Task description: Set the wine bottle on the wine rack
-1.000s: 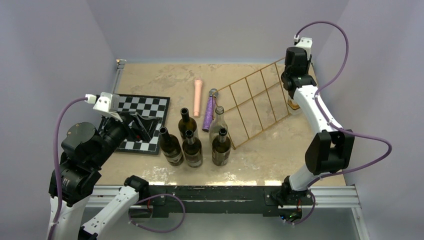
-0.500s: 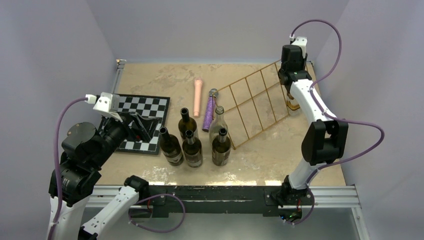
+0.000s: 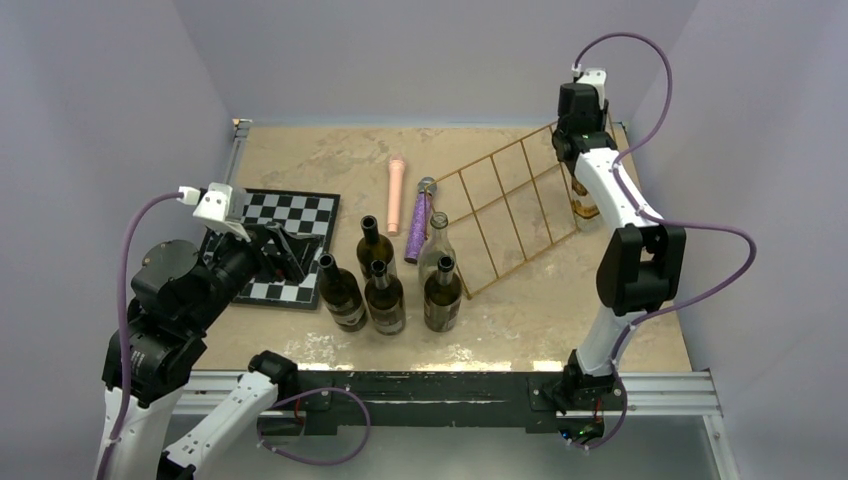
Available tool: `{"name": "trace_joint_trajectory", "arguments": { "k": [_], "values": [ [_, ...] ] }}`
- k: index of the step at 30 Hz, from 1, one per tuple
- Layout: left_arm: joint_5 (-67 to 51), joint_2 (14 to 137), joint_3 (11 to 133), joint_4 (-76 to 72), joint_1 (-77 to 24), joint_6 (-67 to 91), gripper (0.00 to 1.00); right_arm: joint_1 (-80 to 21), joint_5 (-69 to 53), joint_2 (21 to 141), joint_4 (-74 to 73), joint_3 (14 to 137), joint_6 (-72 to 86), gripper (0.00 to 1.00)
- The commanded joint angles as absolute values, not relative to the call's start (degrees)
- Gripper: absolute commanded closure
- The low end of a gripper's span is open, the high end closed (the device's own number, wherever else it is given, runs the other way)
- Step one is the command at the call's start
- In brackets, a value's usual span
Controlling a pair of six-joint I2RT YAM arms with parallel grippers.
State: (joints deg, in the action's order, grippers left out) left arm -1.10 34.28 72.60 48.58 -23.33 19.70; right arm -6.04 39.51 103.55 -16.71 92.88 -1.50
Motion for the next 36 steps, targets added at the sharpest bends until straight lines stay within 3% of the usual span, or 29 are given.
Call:
{"name": "trace_joint_trajectory", "arguments": {
  "k": [1,5,15,20,25,29,36],
  "values": [
    [-1.15,35.07,72.12,47.70,-23.55,19.16,0.02,-6.18,39.49,103.85,-13.91,96.98,-0.46,0.62],
    [-1.06,35.32,71.94,47.73,-23.55,19.16,0.02,-6.20,37.86,104.32,-13.54,96.74,-0.47,0.51],
    [-0.40,36.01,71.63,47.63,-23.55,18.55,0.02,-6.19,33.70,104.05,-12.95,95.30,-0.46,0.48],
    [-0.68,36.12,71.56,47.63,-23.55,18.54,0.02,-6.33,31.68,101.85,-13.83,94.35,0.40,0.32],
    [-0.87,36.12,71.38,47.59,-23.52,18.63,0.02,-6.32,28.20,98.59,-17.48,94.91,2.25,0.23],
    [-1.22,36.12,71.39,47.79,-23.55,18.59,0.02,-6.91,21.13,94.19,-21.81,94.69,2.51,0.22],
    [-2.40,35.61,71.21,47.99,-23.55,19.16,0.02,-7.31,-3.87,87.02,-29.74,88.96,1.49,0.28]
  ]
}}
